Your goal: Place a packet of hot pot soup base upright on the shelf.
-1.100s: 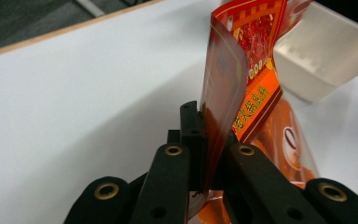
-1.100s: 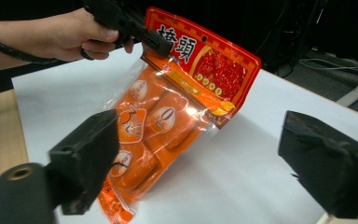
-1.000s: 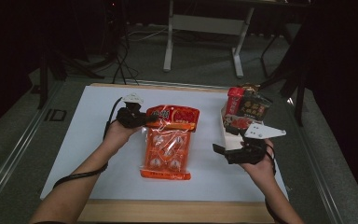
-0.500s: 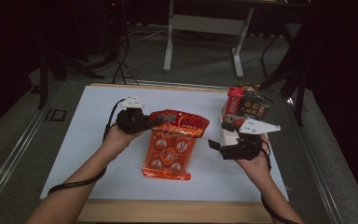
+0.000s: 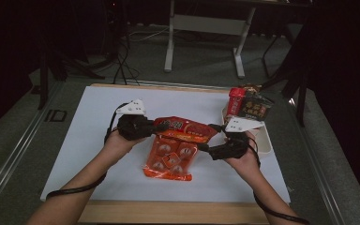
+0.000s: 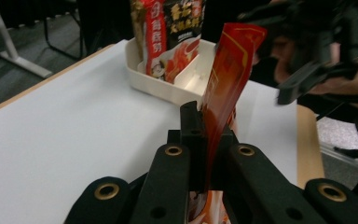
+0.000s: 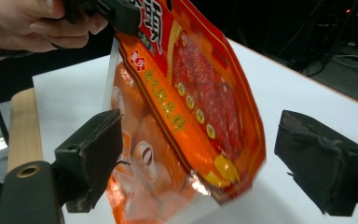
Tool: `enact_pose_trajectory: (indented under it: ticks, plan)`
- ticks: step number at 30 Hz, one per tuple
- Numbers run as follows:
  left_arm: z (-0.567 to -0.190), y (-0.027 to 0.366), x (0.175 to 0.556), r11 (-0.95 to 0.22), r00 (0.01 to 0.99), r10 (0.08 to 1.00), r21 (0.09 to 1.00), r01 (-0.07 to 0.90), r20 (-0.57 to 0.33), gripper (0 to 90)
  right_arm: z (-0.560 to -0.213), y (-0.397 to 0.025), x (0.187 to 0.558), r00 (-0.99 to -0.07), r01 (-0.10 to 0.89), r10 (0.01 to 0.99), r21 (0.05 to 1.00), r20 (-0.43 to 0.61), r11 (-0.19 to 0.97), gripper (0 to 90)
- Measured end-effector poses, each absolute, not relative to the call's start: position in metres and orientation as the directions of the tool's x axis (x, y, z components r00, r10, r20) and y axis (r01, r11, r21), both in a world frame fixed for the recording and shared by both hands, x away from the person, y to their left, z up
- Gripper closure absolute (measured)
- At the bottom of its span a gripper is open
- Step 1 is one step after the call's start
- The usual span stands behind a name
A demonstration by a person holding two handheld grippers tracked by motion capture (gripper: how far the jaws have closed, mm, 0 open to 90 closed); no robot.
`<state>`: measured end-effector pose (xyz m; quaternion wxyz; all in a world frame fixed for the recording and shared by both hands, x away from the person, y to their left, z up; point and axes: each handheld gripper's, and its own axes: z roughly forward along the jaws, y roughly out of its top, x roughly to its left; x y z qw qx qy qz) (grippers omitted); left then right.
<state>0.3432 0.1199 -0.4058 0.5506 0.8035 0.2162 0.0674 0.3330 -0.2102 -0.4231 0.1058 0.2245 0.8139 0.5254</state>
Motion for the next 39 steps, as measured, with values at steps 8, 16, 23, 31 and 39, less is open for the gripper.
enact_pose_trajectory:
  ticks: [8,16,23,31,39]
  plan:
    - [-0.396,0.114,0.332,-0.277,0.917,0.382,0.932,0.234,-0.116,89.6,-0.432,-0.198,0.335,-0.913,0.245,0.402,0.885,0.072,0.397,48.9]
    - [-0.391,0.11,0.327,-0.264,0.924,0.363,0.937,0.228,-0.123,89.5,-0.43,-0.203,0.334,-0.928,0.247,0.356,0.899,0.112,0.361,72.2]
    - [-0.391,0.113,0.327,-0.247,0.931,0.338,0.941,0.231,-0.14,89.2,-0.421,-0.202,0.326,-0.942,0.241,0.315,0.884,0.114,0.4,89.3]
    - [-0.386,0.121,0.331,-0.189,0.933,0.32,0.954,0.232,-0.163,87.3,-0.394,-0.201,0.319,-0.939,0.188,0.342,0.899,0.045,0.397,90.0]
    - [-0.39,0.121,0.334,-0.181,0.934,0.305,0.952,0.246,-0.184,67.5,-0.375,-0.204,0.319,-0.938,0.152,0.346,0.899,0.0,0.411,90.0]
